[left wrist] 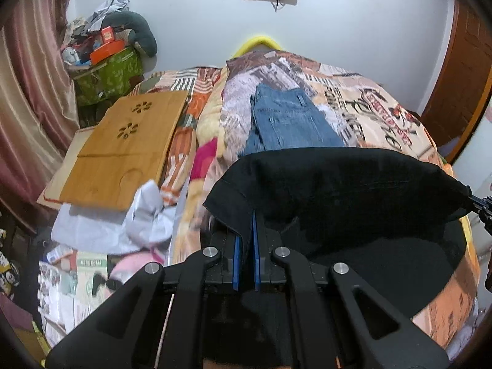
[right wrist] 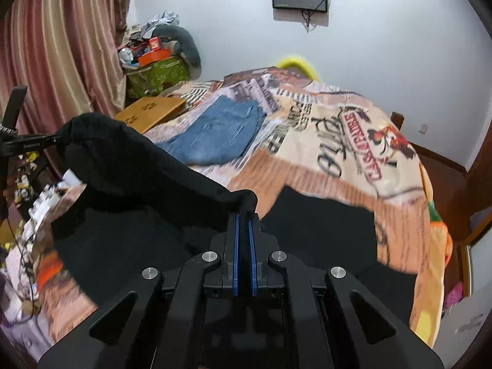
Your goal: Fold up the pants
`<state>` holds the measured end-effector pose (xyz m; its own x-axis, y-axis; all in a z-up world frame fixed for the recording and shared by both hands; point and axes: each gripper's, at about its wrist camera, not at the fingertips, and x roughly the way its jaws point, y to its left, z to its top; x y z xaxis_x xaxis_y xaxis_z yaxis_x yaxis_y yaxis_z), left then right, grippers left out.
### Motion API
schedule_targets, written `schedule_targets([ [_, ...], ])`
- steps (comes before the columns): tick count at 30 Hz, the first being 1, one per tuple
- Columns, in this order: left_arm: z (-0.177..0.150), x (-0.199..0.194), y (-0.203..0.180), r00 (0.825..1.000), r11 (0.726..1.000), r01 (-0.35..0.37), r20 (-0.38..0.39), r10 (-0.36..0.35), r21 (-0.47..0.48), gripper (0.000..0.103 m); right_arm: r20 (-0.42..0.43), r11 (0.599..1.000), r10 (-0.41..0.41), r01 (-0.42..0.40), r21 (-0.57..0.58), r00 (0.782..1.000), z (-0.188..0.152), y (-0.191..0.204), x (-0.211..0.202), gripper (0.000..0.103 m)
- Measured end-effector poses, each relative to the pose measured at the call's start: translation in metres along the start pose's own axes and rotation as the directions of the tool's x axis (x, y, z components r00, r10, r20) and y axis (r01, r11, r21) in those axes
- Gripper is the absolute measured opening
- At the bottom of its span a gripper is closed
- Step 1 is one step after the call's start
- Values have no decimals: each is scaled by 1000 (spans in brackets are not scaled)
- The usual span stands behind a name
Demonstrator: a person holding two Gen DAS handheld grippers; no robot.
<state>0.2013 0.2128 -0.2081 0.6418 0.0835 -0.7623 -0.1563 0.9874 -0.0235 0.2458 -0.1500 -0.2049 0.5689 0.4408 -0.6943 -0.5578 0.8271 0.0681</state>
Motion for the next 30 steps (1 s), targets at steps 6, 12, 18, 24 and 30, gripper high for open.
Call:
schedule_targets([
  [6, -52, -2, 2, 997, 999, -24, -68, 23, -21, 7, -75, 999, 21, -19, 38, 997, -47, 9, -1, 5],
  [12, -94, 2, 9, 988, 998, -48, -149, 41, -43, 14, -122, 996, 35, -25, 80, 992, -71, 9, 3, 6],
  [18, -113, -2, 18, 977, 993, -110, -186, 102, -36, 14, -131, 992, 56, -40, 123, 990, -77, 4, -9, 13],
  [24, -99, -23, 25, 981, 989, -141, -144, 134, -45, 14, -154, 992, -2, 22, 123, 988, -81, -10, -29, 26],
  [30, -65, -39, 15, 989, 989, -138, -69, 134, -56, 32, -132, 984, -48, 70, 166, 990, -70, -37, -44, 26],
])
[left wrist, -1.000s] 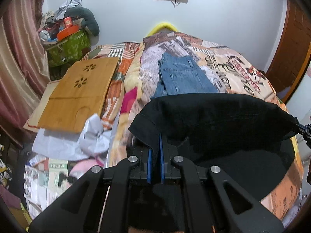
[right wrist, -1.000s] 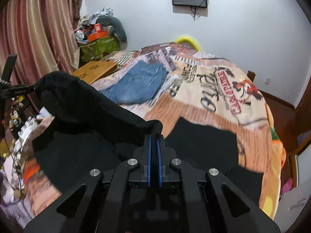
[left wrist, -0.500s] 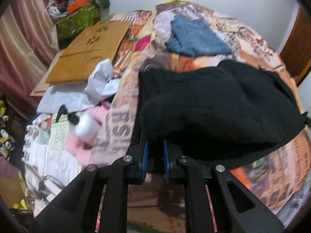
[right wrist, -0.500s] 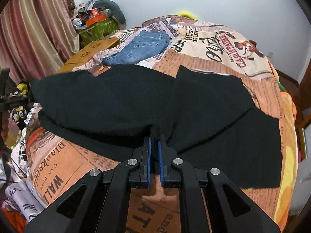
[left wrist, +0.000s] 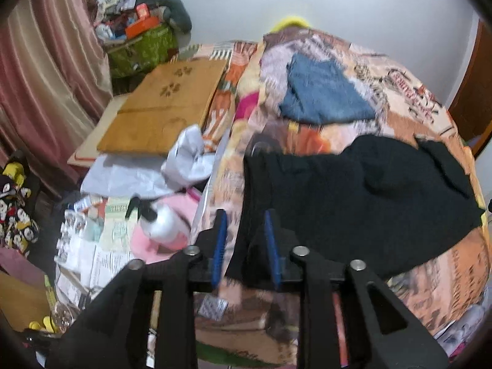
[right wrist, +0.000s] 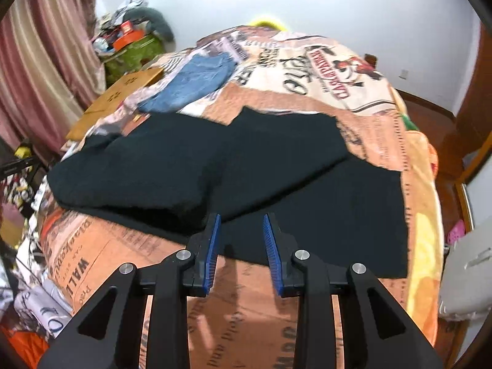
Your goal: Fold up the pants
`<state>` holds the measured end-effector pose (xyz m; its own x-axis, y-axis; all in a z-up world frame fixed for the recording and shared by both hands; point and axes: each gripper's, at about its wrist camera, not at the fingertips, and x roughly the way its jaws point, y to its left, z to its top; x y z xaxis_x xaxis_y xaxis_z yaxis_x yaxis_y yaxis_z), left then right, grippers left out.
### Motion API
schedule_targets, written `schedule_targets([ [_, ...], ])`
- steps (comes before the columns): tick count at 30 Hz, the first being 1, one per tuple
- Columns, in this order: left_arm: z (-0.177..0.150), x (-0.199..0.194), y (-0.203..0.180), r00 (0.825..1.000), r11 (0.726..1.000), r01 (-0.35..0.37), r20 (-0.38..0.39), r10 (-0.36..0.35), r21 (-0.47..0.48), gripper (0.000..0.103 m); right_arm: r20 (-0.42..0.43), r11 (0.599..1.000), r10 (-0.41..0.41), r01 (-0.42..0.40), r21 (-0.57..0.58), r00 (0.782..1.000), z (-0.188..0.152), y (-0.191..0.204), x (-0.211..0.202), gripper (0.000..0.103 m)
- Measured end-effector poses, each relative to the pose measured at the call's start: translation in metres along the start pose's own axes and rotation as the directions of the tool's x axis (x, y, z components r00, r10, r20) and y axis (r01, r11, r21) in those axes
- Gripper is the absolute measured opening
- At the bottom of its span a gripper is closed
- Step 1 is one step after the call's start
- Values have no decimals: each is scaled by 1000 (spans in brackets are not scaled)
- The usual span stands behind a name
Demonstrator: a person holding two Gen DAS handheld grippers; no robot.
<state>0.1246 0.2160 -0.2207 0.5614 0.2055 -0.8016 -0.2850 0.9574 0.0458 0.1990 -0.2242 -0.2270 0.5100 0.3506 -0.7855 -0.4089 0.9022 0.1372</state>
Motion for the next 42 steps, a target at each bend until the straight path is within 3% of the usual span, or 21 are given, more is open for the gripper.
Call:
schedule_targets([
  [5, 31, -4, -26, 998, 999, 48, 47, -49, 20, 47, 25, 999, -2, 1, 38, 1000, 28, -14, 2, 30],
  [7, 44, -2, -38, 996, 997, 62, 61, -65, 35, 54, 42, 999, -3, 2, 44, 999, 41, -16, 7, 46],
  [8, 49, -1, -42, 995, 997, 67, 65, -70, 40, 56, 50, 999, -5, 3, 45, 999, 46, -17, 10, 49],
  [13, 77, 22, -72, 993, 994, 100, 54, -102, 38, 80, 26, 999, 9, -10, 44, 1000, 79, -21, 40, 49],
  [17, 92, 50, -92, 990, 990, 139, 8, -139, 39, 80, -27, 998, 41, -39, 50, 999, 102, -22, 74, 49],
  [23, 100, 88, -114, 991, 989, 131, -48, -128, 63, 80, -107, 997, 67, -64, 32, 992, 125, -18, 129, 49],
  [35, 89, 139, -133, 982, 989, 118, -156, -103, 89, 81, -279, 993, 119, -116, 28, 953, 142, -12, 219, 49],
  [38, 85, 142, -137, 983, 988, 107, -159, -89, 112, 81, -262, 993, 111, -115, 2, 959, 141, -11, 221, 39],
  [42, 81, 145, -143, 981, 987, 104, -174, -81, 126, 81, -247, 993, 119, -120, 11, 962, 139, -15, 221, 14],
])
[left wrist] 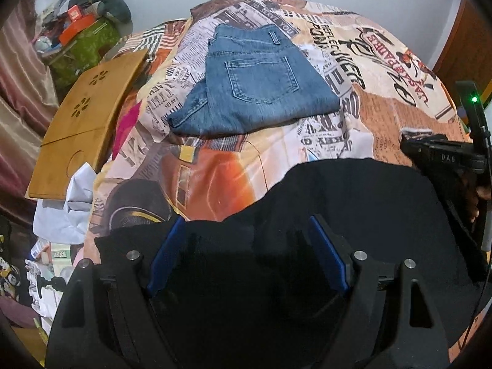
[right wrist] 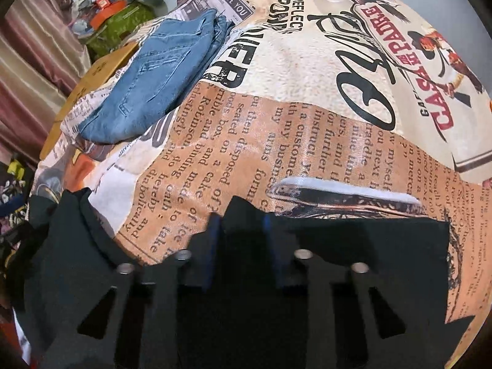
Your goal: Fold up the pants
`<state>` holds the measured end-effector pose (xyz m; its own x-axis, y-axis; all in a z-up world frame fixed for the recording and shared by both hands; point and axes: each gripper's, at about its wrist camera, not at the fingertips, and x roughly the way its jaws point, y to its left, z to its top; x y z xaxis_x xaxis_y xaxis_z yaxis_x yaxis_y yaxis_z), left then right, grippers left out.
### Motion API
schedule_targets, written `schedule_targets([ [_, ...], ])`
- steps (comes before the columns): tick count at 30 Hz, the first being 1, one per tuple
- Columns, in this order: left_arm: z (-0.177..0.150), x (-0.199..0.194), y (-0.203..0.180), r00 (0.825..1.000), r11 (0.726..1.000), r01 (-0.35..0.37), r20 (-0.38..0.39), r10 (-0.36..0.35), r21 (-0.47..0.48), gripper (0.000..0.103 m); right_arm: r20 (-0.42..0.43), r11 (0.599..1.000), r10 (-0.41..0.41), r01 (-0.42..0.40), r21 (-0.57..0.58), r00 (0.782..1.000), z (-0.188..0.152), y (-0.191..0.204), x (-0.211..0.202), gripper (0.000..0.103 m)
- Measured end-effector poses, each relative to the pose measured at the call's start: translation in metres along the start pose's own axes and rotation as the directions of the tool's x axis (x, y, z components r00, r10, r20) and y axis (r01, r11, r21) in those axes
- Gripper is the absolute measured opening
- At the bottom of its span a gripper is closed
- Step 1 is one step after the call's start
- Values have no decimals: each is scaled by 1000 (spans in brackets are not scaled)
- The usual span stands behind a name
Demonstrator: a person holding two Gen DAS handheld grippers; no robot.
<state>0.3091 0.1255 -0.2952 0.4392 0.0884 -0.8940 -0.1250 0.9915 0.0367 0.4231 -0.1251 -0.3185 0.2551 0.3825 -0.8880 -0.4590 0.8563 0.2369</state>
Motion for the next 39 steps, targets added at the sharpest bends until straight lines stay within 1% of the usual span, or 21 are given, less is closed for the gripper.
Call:
schedule_targets([
  [1, 0, 0, -2, 1000, 1000, 1, -3, -1, 1, 81, 4, 1000, -11, 11, -5, 1000, -1, 0, -1, 11],
  [5, -5, -5, -8, 1000, 1000, -7, -7, 7, 20, 81, 27, 1000, -15, 15, 15, 1000, -3, -5, -14, 8],
  [7, -7, -9, -11, 1000, 1000, -9, -9, 10, 30, 82, 69, 999, -16, 13, 36, 997, -2, -9, -31, 8],
  [11, -13, -13, -18, 1000, 999, -14, -26, 15, 45, 83, 172, 997, -27, 13, 78, 985, -1, -27, -83, 8],
  [13, -19, -15, -23, 999, 999, -16, -34, 18, 51, 86, 232, 996, -52, 32, 88, 971, -3, -37, -114, 8],
  [15, -25, -15, -27, 999, 998, -17, -46, 20, 54, 87, 292, 992, -89, 60, 108, 952, -7, -51, -151, 8],
  [17, -32, -14, -33, 997, 998, -10, -70, 15, 57, 87, 348, 988, -119, 75, 137, 930, -14, -65, -187, 8],
  [19, -38, -15, -41, 996, 998, -10, -84, 16, 64, 87, 390, 983, -144, 87, 160, 909, -18, -71, -213, 7],
  [20, -41, -16, -45, 996, 997, -17, -86, 24, 73, 87, 419, 980, -157, 91, 174, 894, -25, -80, -233, 7],
  [23, -49, -22, -59, 995, 992, -52, -78, 61, 113, 87, 467, 976, -184, 104, 192, 865, -41, -88, -266, 7],
  [26, -56, -29, -72, 995, 988, -62, -70, 72, 141, 87, 488, 975, -201, 125, 185, 849, -65, -93, -281, 7],
  [27, -58, -31, -75, 995, 987, -67, -68, 77, 149, 87, 486, 974, -208, 135, 182, 849, -71, -93, -282, 7],
  [30, -64, -34, -85, 993, 981, -93, -55, 104, 171, 87, 440, 967, -242, 178, 182, 865, -102, -104, -269, 7],
  [34, -69, -38, -95, 990, 972, -135, -21, 142, 195, 87, 337, 951, -269, 193, 243, 902, -143, -131, -237, 7],
  [35, -70, -38, -95, 989, 970, -141, -16, 147, 198, 87, 302, 944, -272, 193, 267, 914, -158, -138, -225, 7],
  [39, -72, -38, -96, 987, 970, -160, -6, 164, 181, 88, 205, 931, -243, 168, 324, 948, -198, -154, -188, 7],
])
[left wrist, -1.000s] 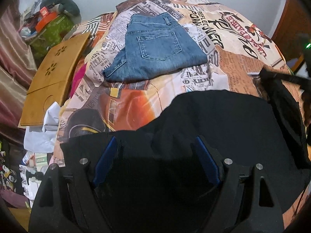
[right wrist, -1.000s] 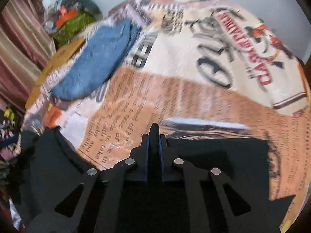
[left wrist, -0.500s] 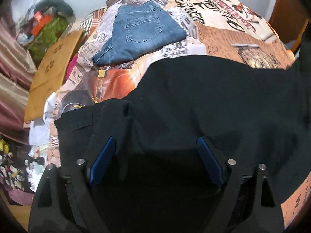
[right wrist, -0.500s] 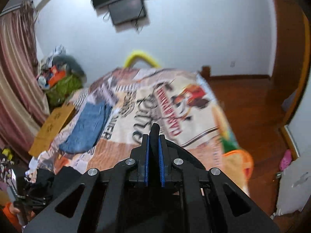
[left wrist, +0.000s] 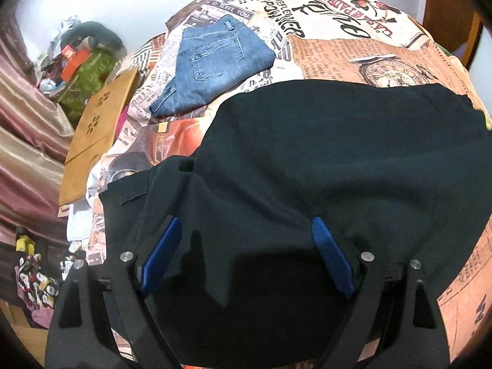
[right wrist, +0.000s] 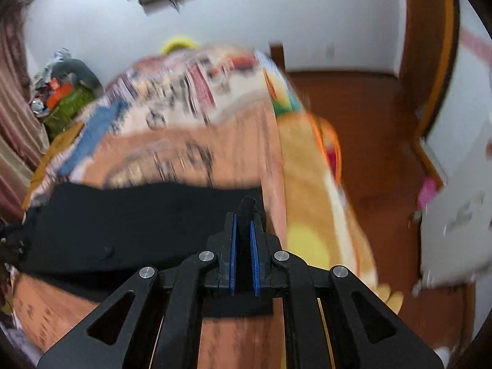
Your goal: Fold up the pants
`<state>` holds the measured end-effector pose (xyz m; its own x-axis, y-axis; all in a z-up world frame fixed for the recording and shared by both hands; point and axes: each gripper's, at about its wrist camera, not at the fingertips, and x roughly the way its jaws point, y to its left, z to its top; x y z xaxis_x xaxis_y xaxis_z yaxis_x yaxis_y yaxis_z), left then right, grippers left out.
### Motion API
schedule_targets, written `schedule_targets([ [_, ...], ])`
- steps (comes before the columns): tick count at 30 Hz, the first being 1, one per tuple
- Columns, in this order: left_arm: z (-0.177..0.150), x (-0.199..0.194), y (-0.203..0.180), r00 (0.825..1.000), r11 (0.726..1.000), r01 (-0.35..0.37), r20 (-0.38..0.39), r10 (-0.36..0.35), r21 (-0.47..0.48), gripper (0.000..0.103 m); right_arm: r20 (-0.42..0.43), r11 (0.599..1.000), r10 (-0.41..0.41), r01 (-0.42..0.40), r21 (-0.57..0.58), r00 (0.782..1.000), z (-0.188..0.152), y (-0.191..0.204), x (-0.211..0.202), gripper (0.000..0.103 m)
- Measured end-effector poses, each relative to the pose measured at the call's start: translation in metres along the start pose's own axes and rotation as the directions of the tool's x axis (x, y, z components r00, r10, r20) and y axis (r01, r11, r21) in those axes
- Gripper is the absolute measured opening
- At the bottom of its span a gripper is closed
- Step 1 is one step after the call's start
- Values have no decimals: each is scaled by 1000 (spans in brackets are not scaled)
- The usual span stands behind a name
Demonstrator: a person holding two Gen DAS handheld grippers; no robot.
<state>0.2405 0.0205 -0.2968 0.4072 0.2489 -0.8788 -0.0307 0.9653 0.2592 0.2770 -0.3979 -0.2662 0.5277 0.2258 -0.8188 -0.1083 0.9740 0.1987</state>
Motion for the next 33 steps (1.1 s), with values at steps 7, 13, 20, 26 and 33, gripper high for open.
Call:
schedule_targets([
  [7, -3, 3, 8, 999, 997, 41, -3, -41, -68, 90, -109, 997, 24, -15, 75, 994, -44, -13, 29, 7],
  [13, -1, 3, 27, 991, 985, 128, -19, -131, -118, 90, -136, 997, -69, 65, -34, 988, -31, 2, 15, 20],
  [20, 5, -25, 87, 990, 971, 124, 96, -106, -205, 90, -21, 989, -69, 66, -130, 997, 9, 45, -16, 46],
  [26, 8, -32, 157, 990, 960, 75, 138, -38, -271, 90, 26, 970, 42, -34, -241, 999, 45, 122, -17, 49],
  [33, -5, 3, 224, 995, 933, 79, 83, -53, -352, 90, -29, 909, 196, -193, -370, 980, 71, 226, 20, 54],
])
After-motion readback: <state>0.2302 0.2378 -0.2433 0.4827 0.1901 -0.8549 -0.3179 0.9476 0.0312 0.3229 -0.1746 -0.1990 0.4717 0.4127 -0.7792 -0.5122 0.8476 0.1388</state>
